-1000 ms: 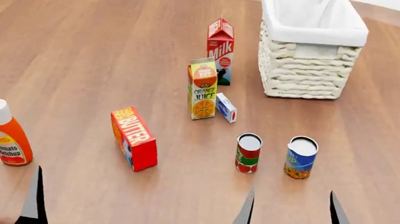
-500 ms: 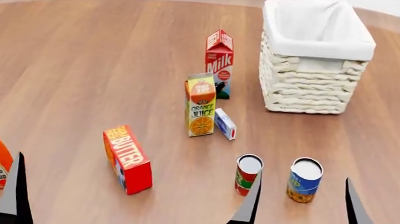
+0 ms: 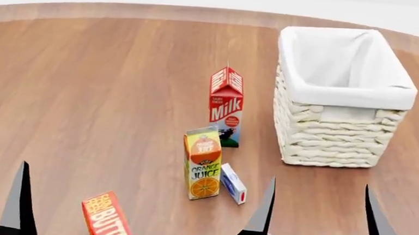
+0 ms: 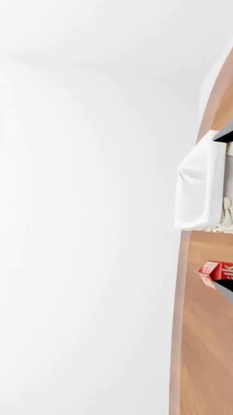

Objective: Pick up the alphabet soup and the tomato sauce, and put them in the basket.

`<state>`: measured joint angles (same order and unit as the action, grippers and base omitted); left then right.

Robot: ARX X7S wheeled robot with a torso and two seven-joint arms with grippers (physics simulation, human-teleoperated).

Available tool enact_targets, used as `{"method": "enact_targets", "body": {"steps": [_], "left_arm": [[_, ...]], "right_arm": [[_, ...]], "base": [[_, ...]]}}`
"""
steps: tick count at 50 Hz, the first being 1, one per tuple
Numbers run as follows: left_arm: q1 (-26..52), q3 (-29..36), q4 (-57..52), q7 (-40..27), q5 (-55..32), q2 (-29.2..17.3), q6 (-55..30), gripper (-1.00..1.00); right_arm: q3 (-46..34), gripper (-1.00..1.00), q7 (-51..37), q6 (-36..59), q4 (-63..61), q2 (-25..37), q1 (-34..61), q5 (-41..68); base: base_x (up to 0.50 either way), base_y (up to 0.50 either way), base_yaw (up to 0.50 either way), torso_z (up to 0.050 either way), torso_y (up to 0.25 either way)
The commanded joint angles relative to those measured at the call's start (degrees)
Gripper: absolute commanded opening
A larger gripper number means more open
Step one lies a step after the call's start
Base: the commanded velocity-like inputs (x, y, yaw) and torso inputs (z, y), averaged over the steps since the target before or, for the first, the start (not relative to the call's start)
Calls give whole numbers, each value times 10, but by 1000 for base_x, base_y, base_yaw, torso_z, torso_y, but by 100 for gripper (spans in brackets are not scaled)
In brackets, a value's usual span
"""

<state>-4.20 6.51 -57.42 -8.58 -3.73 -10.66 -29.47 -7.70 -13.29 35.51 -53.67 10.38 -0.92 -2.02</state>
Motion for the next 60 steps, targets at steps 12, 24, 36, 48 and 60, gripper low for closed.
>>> {"method": "enact_targets", "body": {"steps": [12, 24, 36, 48, 60], "left_arm": [[4, 14, -15, -13, -1, -13, -13, 100], [5, 16, -16, -20, -7, -20, -14, 100], [9, 17, -19, -32, -18, -29, -18, 100], [11, 17, -19, -46, -32, -38, -17, 100], [10, 22, -20, -60, -40, -49, -16, 100]], "right_arm": [[-1, 100, -10, 3, -1, 6, 1, 12], [-5, 100, -12, 11, -4, 10, 3, 16], [-7, 100, -13, 13, -3, 13, 4, 24], [18, 100, -10, -25, 4, 5, -10, 63], [17, 100, -10, -32, 0, 12, -12, 82]], "base": [[500, 0, 0, 0, 1], [500, 0, 0, 0, 1], [500, 0, 0, 0, 1], [115, 0, 0, 0, 1], [0, -478, 0, 0, 0]]}}
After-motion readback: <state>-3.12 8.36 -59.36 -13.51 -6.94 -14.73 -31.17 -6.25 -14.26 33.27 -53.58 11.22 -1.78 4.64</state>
